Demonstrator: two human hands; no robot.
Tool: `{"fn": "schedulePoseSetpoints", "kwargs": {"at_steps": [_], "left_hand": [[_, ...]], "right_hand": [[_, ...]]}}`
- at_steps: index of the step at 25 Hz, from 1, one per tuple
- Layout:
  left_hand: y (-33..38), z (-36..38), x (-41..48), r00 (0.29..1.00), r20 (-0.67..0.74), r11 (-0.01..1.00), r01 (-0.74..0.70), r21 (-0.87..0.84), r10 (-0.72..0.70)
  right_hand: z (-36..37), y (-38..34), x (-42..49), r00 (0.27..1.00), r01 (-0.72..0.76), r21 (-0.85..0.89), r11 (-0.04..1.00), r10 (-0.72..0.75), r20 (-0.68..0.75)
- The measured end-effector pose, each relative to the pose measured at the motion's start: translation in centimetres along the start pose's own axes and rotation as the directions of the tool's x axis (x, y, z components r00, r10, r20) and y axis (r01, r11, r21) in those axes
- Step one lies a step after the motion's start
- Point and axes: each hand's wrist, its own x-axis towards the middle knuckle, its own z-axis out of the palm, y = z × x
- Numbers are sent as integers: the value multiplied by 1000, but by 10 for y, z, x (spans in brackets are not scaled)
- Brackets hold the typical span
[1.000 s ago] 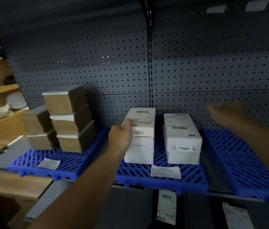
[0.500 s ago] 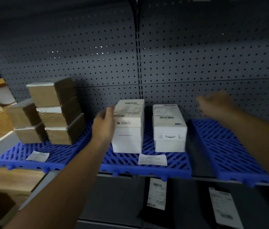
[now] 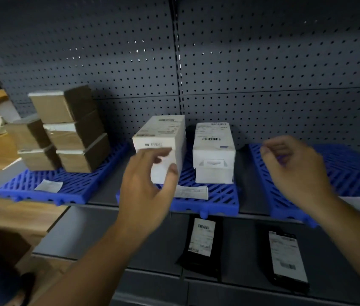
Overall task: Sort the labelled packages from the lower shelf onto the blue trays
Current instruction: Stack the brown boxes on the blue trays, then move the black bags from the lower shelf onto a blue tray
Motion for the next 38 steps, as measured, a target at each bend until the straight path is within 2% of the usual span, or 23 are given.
{"fn": "schedulePoseSetpoints", "kwargs": {"at_steps": [2, 4, 6, 9, 13, 16, 19, 22, 25, 28, 31, 33, 35, 38], "left_hand": [[-2, 7, -35, 995, 98, 999, 25, -25, -23], [-9, 16, -68, 977, 209, 998, 52, -24, -45], [-20, 28, -98, 945, 314, 995, 96, -20, -85], [-43, 53, -131, 882, 443, 984, 176, 9, -162], [-75, 89, -158, 814, 523, 964, 260, 62, -253], [-102, 119, -166, 778, 523, 930, 357, 88, -348], [-124, 144, -168, 708, 512, 867, 463, 183, -486], [-137, 162, -171, 649, 485, 806, 529, 266, -586], [-146, 179, -178, 617, 446, 760, 560, 330, -649], [-138, 200, -183, 587, 370, 694, 620, 368, -720], [-129, 217, -184, 560, 311, 640, 644, 419, -768], [-128, 225, -179, 529, 291, 598, 629, 496, -797], [-128, 228, -176, 532, 280, 590, 605, 535, -799], [-137, 238, -169, 554, 250, 592, 614, 521, -794]], "right_hand": [[-10, 6, -44, 999, 32, 96, 995, -29, -26], [-16, 18, -91, 1000, -7, 133, 991, 10, -25], [-14, 35, -134, 987, -159, 137, 978, 157, 29], [-3, 62, -185, 927, -364, 73, 929, 354, 122], [2, 89, -221, 791, -588, -1, 809, 576, 206], [-2, 110, -233, 678, -701, -75, 709, 696, 238], [-6, 135, -240, 651, -709, -169, 685, 728, 216], [-5, 167, -241, 566, -752, -249, 610, 792, 230], [-4, 206, -235, 524, -802, -214, 557, 829, 195], [-3, 242, -219, 440, -812, -311, 494, 868, 230], [5, 283, -208, 472, -782, -310, 541, 838, 273], [15, 308, -206, 489, -702, -383, 600, 797, 354], [27, 325, -199, 458, -691, -445, 570, 821, 341], [54, 344, -187, 385, -775, -402, 488, 869, 311]]}}
